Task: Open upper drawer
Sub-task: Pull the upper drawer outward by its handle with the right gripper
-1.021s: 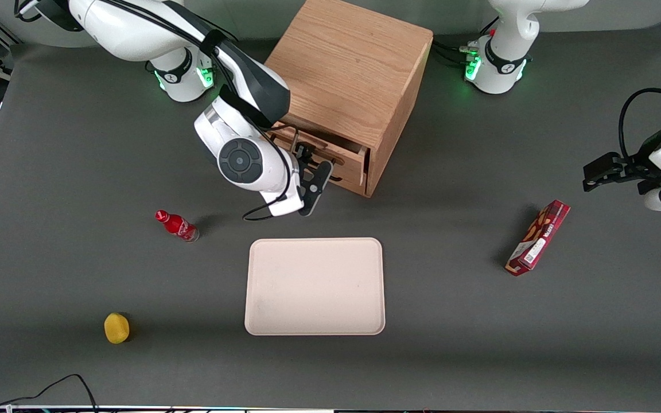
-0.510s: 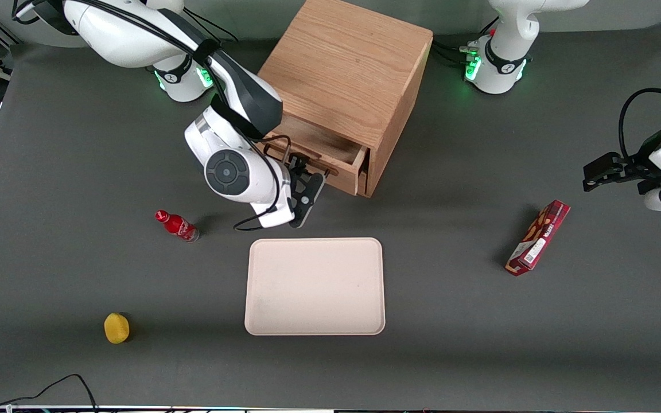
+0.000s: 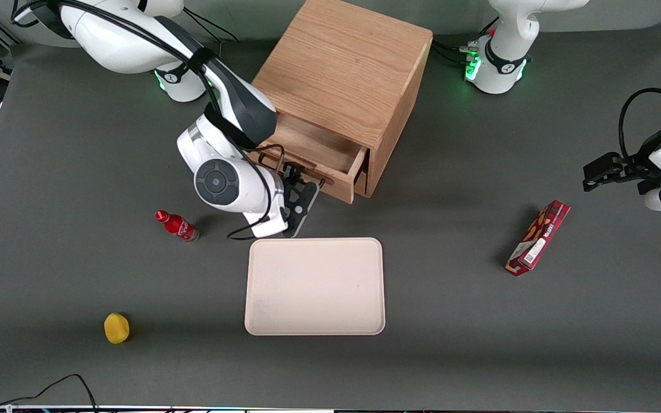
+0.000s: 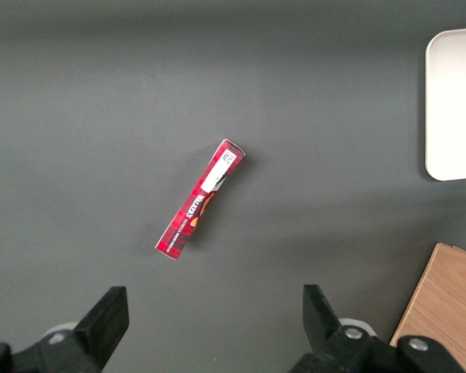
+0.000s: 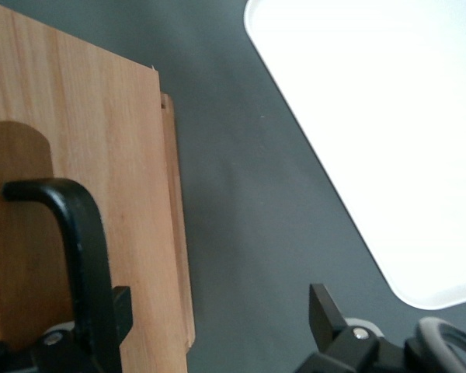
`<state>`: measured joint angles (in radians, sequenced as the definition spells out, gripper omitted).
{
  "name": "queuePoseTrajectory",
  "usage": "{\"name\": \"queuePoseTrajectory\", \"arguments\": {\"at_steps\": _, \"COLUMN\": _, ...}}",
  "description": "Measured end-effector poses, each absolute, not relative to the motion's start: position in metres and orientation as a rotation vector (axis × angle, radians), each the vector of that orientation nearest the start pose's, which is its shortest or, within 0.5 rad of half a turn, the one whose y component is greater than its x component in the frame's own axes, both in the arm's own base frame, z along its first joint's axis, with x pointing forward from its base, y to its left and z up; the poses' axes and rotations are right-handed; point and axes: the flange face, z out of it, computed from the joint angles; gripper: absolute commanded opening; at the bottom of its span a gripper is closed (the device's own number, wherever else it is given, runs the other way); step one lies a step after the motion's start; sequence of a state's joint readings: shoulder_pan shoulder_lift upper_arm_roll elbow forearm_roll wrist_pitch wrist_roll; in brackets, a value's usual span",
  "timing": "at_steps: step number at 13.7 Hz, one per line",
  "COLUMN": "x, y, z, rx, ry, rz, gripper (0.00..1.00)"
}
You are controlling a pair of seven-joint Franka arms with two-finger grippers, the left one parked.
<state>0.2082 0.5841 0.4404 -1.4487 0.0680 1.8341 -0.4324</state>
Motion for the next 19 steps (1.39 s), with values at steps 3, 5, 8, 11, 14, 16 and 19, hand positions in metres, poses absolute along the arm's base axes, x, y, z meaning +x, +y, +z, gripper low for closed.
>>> {"name": "queuePoseTrajectory", "arguments": {"at_steps": 3, "x": 0.589, "y": 0.366, "z": 0.36, "rx": -2.486, "ry": -1.382, "rz": 0.237, "gripper": 1.0}}
{"name": "queuePoseTrajectory", "arguments": {"at_steps": 5, "x": 0.594, "y": 0.363, "z": 0.361, "rx": -2.486, "ry": -1.382, "rz": 0.227, "gripper": 1.0}}
{"name": "queuePoseTrajectory", "arguments": {"at_steps": 8, "x": 0.603, "y": 0.355, "z": 0.36, "rx": -2.495, "ry": -1.374, "rz": 0.216, "gripper": 1.0}}
{"name": "queuePoseTrajectory", "arguments": {"at_steps": 11, "x": 0.606, "y": 0.354, "z": 0.36, "rx": -2.492, "ry": -1.378, "rz": 0.212, "gripper": 1.0}}
{"name": "queuePoseTrajectory", "arguments": {"at_steps": 14, "x": 0.613, "y": 0.346, "z": 0.361, "rx": -2.503, "ry": -1.372, "rz": 0.2, "gripper": 1.0}}
{"name": "queuePoseTrajectory", "arguments": {"at_steps": 16, "x": 0.617, "y": 0.344, "z": 0.361, "rx": -2.504, "ry": -1.373, "rz": 0.194, "gripper": 1.0}}
{"name": "queuePoseTrajectory", "arguments": {"at_steps": 19, "x": 0.62, "y": 0.341, "z": 0.361, "rx": -2.505, "ry": -1.376, "rz": 0.188, "gripper": 1.0}}
